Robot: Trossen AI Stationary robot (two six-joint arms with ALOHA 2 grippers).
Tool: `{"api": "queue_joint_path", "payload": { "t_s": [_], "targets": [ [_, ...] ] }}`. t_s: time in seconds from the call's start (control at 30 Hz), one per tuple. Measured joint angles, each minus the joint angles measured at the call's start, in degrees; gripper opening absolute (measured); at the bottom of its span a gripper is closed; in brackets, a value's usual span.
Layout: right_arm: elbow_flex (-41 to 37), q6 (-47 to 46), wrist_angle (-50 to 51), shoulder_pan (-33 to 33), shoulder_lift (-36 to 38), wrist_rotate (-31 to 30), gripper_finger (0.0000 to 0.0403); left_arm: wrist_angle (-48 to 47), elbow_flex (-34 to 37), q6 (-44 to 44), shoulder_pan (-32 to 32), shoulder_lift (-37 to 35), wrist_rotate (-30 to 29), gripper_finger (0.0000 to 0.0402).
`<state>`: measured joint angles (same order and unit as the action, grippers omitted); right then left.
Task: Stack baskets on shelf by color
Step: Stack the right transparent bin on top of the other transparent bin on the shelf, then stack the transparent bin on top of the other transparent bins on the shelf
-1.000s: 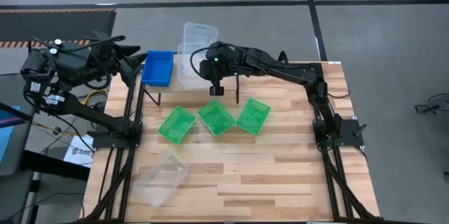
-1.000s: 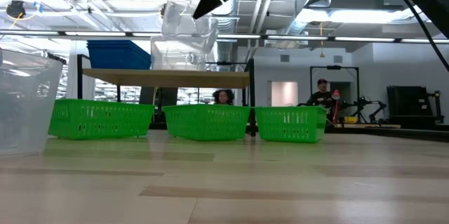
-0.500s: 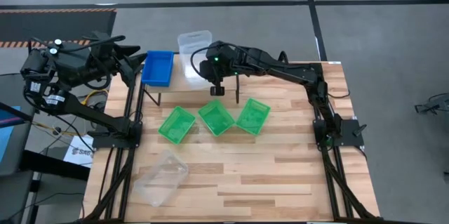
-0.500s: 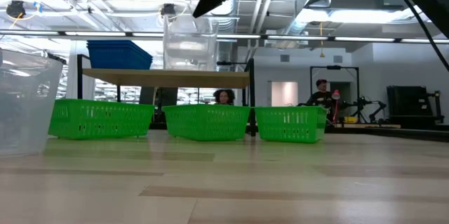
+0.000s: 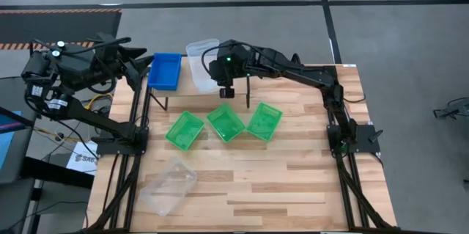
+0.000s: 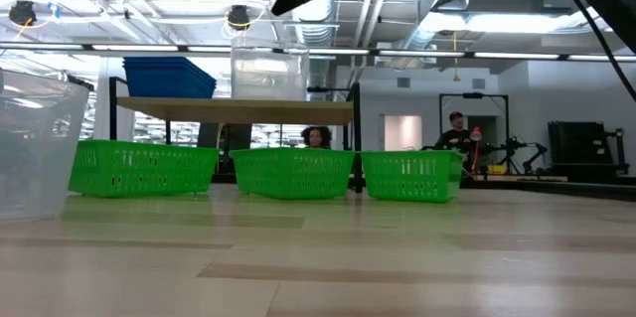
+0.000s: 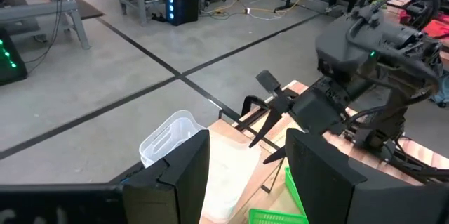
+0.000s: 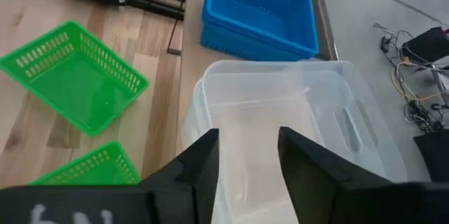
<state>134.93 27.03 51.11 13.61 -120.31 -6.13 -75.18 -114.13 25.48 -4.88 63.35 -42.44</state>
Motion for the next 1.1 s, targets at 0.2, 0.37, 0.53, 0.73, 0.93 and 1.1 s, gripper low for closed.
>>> {"api": "queue_joint_path", "payload": {
  "t_s": [0.2, 0.37, 0.53, 0.73, 0.93, 1.1],
  "targets": [
    [0.0, -3.1, 2.2, 0.5, 3.1, -0.1, 0.0181, -0.7, 0.0, 0.0, 0.0, 0.0, 0.0, 0.0176],
    [0.0, -11.1, 12.0, 2.1, 4.6, -2.6, 0.0172, -1.7, 0.0, 0.5, 0.0, 0.0, 0.0, 0.0176],
    [-2.4, -14.5, 18.5, 3.5, 3.5, -2.8, 0.0161, -1.8, 0.0, 0.4, 0.0, 0.0, 0.0, 0.0176],
    [-5.4, -14.1, 15.4, 3.5, 0.9, -2.6, 0.0154, -2.0, 0.0, 0.5, 0.0, 0.0, 0.0, 0.0176],
    [-5.6, -12.1, 7.3, 2.9, -1.1, 0.1, 0.0153, -2.2, 0.0, 0.5, 0.0, 0.0, 0.0, 0.0176],
    [-5.5, -10.0, 2.5, 1.4, -1.0, 0.4, 0.0153, -2.4, 0.0, 0.6, 0.0, 0.0, 0.0, 0.0176]
  ]
}}
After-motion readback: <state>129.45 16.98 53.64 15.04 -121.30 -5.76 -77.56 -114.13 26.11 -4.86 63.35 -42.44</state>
